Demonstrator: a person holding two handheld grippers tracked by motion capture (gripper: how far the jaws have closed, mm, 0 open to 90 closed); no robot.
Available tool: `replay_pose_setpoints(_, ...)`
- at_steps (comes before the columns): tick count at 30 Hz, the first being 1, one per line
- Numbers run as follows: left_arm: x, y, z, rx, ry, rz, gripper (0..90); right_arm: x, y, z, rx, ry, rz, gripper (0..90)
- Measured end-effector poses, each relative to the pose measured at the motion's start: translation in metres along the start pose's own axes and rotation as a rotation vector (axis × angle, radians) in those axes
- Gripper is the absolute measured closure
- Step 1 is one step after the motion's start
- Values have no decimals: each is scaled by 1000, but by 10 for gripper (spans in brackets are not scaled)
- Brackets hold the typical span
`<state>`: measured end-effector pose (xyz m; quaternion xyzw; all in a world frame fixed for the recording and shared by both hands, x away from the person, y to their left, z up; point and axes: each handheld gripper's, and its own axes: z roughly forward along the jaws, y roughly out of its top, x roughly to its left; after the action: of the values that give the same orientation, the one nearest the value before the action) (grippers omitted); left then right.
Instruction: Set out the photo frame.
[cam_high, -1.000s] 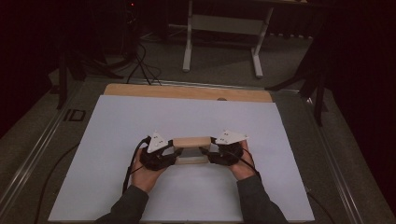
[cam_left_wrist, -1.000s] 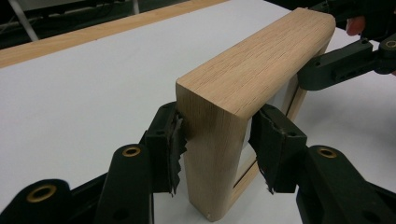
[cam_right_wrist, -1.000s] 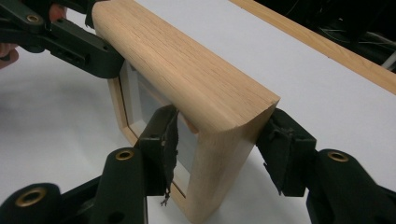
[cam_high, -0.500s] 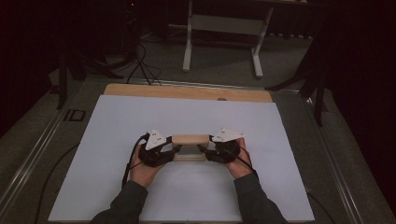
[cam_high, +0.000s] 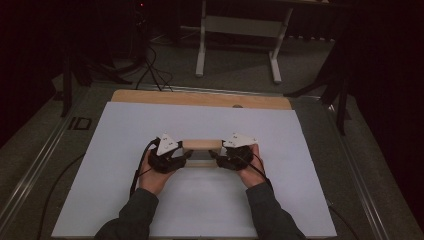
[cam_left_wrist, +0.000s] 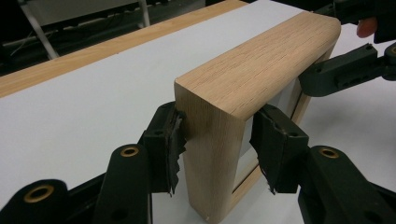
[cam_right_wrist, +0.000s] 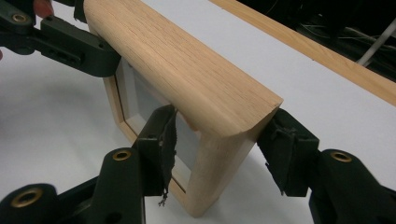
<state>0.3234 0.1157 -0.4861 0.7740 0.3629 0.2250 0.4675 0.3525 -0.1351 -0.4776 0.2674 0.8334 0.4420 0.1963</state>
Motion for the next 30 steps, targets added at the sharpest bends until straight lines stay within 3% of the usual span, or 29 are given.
replay_pose_setpoints(30, 15, 4, 14, -9, 7, -48, 509, -10, 8, 16, 1, -14, 36, 454)
